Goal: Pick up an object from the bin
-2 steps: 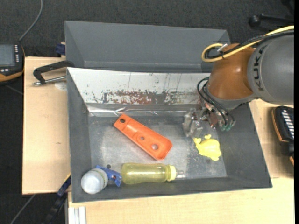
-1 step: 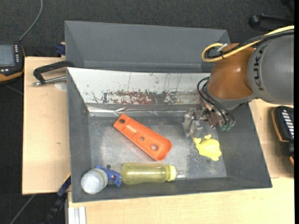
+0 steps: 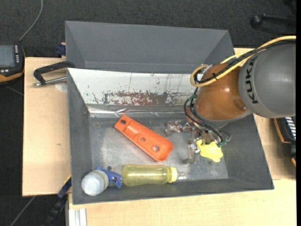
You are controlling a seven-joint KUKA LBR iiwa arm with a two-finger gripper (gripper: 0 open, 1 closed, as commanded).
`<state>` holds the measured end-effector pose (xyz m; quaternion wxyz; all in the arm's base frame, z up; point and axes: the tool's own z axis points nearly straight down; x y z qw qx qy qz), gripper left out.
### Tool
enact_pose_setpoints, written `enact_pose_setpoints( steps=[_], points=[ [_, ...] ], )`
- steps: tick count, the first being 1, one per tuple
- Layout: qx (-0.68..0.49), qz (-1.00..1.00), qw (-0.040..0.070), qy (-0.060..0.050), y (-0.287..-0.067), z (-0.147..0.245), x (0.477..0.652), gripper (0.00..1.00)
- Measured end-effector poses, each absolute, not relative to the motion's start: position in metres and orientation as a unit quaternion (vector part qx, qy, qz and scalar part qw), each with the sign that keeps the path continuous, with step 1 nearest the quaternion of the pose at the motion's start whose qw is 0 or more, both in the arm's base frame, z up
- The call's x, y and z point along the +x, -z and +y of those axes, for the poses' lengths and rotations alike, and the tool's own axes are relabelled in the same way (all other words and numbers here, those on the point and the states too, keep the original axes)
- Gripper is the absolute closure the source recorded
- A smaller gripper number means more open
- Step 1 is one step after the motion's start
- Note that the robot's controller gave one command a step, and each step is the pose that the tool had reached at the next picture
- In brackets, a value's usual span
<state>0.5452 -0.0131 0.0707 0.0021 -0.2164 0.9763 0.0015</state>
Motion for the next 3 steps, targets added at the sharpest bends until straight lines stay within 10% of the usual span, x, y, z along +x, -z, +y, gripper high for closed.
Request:
enact_pose_setpoints(
  steps=[3],
  points=[
    [-0.271, 0.963, 0.006, -0.001, -0.072, 0.041, 0.576, 0.0]
  ],
)
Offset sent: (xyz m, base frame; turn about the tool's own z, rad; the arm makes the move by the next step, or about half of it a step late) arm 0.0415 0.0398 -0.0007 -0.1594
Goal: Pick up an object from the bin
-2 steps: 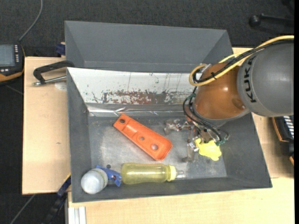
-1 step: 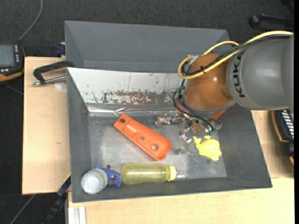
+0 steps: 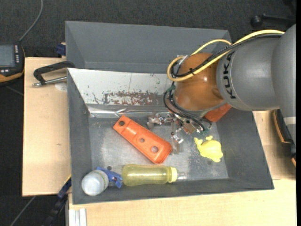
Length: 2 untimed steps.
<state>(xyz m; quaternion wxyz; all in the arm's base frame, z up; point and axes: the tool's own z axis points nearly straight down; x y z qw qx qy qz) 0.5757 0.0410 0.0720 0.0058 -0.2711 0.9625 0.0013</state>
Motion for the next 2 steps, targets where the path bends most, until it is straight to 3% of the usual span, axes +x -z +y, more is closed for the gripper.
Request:
enact_pose_setpoints(
  steps=[1, 2],
  points=[
    [-0.281, 0.96, 0.007, 0.0, -0.072, 0.081, 0.532, 0.0],
    [-0.304, 0.953, 0.007, -0.001, -0.072, 0.068, 0.532, 1.0]
  ],
)
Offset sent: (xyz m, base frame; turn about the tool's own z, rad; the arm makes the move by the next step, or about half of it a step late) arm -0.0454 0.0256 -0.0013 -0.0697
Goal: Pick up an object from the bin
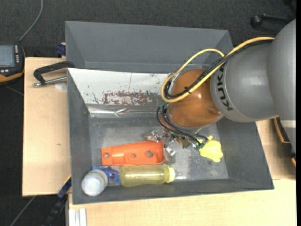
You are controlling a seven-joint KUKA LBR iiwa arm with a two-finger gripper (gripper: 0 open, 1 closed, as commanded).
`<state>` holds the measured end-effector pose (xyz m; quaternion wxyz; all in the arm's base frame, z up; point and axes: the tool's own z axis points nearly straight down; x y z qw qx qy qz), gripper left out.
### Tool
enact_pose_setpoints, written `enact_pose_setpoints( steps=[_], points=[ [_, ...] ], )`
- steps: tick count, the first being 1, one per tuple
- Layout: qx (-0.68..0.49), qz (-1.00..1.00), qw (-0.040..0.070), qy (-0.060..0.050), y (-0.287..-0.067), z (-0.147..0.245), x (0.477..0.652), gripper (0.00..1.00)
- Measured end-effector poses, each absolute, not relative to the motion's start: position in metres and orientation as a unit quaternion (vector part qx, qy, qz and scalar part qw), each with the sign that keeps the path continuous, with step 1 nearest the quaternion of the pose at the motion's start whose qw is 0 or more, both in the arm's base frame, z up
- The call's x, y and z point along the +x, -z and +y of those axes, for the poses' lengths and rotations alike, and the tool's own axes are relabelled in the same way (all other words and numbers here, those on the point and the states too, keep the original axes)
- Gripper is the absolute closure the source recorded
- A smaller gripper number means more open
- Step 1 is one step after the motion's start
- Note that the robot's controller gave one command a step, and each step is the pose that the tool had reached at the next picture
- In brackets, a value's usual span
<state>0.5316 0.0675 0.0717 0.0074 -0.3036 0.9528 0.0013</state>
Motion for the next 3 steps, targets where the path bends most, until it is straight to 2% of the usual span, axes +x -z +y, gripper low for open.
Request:
enact_pose_setpoints(
  steps=[1, 3],
  points=[
    [-0.304, 0.953, 0.008, -0.001, -0.072, 0.068, 0.532, 1.0],
    [-0.29, 0.957, 0.011, -0.002, -0.078, 0.057, 0.546, 1.0]
  ],
)
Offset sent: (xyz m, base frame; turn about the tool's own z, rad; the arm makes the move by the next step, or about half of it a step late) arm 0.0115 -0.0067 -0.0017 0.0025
